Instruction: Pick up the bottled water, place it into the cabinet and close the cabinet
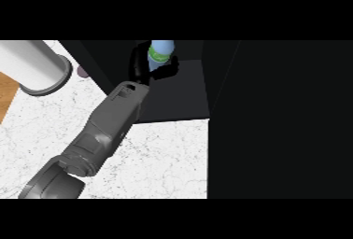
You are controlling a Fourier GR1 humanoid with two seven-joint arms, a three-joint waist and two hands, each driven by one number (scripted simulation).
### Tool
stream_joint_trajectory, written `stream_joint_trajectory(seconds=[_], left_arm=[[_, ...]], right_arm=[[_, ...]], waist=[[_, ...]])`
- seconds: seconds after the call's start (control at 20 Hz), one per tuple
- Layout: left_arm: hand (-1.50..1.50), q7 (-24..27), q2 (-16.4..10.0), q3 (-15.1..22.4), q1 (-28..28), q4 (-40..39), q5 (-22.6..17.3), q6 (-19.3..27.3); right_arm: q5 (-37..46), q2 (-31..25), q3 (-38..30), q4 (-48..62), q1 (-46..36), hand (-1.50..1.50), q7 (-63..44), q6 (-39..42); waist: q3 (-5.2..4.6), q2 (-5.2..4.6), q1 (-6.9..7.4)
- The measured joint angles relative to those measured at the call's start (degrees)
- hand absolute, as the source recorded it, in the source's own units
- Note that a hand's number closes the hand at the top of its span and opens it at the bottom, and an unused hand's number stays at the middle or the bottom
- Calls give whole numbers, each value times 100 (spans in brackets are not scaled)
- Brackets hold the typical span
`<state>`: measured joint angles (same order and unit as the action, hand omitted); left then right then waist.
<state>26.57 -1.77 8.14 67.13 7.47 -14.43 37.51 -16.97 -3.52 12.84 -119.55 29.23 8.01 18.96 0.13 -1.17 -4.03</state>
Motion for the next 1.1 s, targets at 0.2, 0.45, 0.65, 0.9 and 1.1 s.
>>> stream_joint_trajectory(seconds=[0.2,0.45,0.65,0.9,1.1], left_arm=[[-150,50,-11,-44,44,-150,27,204],[-150,-7,5,-75,105,-265,59,250],[-150,-2,-8,-139,114,-315,36,303],[-150,194,-22,-286,50,-158,-70,112],[-150,541,-25,-487,-41,94,-234,-272]], right_arm=[[1,-21,59,-72,93,-150,23,40],[114,54,90,152,-29,-150,80,-16],[121,53,86,187,-73,-150,124,4],[42,-17,32,165,11,-150,147,67],[4,-75,-43,151,84,-150,255,137]], waist=[[7,2,-37],[9,-4,-27],[18,-1,-47],[10,-9,-41],[1,-8,-14]])
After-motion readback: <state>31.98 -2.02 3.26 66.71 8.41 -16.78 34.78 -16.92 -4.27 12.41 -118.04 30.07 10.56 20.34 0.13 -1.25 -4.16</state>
